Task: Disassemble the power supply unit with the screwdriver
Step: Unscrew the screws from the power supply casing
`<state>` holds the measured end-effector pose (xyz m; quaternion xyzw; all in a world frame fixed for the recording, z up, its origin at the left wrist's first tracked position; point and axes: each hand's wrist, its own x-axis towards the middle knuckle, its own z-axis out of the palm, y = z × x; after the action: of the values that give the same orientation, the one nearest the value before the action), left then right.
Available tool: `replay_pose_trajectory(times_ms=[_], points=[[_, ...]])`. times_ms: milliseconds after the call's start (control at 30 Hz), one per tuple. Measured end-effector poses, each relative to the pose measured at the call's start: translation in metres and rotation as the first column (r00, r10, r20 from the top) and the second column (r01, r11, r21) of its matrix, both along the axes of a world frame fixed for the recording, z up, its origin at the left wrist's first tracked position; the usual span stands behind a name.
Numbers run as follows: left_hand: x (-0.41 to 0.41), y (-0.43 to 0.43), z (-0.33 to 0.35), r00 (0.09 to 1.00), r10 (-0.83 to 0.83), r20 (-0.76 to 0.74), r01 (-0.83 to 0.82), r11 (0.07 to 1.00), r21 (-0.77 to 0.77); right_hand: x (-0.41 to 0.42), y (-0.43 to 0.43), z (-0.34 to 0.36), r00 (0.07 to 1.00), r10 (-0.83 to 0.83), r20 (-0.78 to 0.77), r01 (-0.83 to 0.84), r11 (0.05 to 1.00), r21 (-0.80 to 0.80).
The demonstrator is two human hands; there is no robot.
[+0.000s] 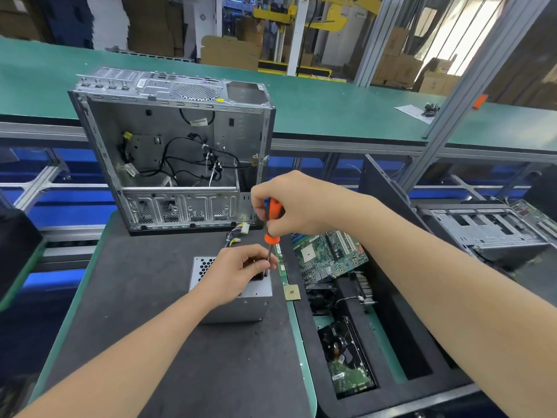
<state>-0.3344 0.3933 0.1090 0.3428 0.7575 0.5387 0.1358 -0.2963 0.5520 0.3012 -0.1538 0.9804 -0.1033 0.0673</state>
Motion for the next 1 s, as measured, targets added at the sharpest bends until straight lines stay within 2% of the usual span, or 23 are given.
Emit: replay_pose_trajectory(times_ms=[100,233,300,400,433,500,567,700,800,900,1000], points=[[0.0,0.0,0.0,1.0,-0.019,0.018,0.019,1.0,-0.006,0.001,-0.001,-0.001,0.999,0.02,0.026,-0.02,1.0,-0.014],[0.0,0.001,-0.001,0.999,0.007,-0.038,-0.008,0.999,-0.033,0.002,-0.003,0.002,0.999,0.051,-0.006,-0.051,0.998,0.023],[0.001,0.002,-0.002,0.998,0.023,-0.057,-0.024,0.999,-0.031,0.005,-0.007,0.0,0.994,0.016,-0.111,-0.006,0.995,0.095],[0.001,0.002,-0.003,0.998,0.026,-0.054,-0.027,1.0,-0.017,0.007,-0.018,-0.008,0.9,-0.139,-0.413,0.265,0.927,0.265],[0.001,0.002,-0.003,0.998,0.023,-0.053,-0.024,1.0,-0.018,0.007,-0.024,-0.009,0.869,-0.184,-0.458,0.34,0.897,0.284],[0.001,0.002,-0.002,0.999,0.015,-0.042,-0.016,1.0,-0.021,0.004,-0.029,-0.009,0.88,-0.25,-0.403,0.382,0.878,0.289],[0.001,0.002,-0.002,1.0,0.008,-0.022,-0.008,1.0,-0.009,-0.002,-0.025,-0.009,0.927,-0.262,-0.269,0.336,0.898,0.284],[0.001,0.001,-0.002,1.0,-0.005,-0.008,0.005,1.0,0.013,-0.006,-0.014,0.0,0.991,-0.093,-0.093,0.112,0.97,0.217],[0.001,0.001,-0.001,1.0,-0.012,-0.021,0.012,1.0,0.004,-0.005,-0.009,0.007,0.999,0.031,0.027,-0.035,0.991,0.131],[0.001,0.001,-0.001,0.999,-0.01,-0.032,0.01,1.0,-0.005,-0.005,-0.009,0.007,0.995,0.081,0.066,-0.089,0.988,0.127],[0.001,0.002,0.0,0.998,0.012,-0.059,-0.014,1.0,-0.024,0.0,-0.01,0.006,0.996,0.085,0.001,-0.085,0.99,0.117]])
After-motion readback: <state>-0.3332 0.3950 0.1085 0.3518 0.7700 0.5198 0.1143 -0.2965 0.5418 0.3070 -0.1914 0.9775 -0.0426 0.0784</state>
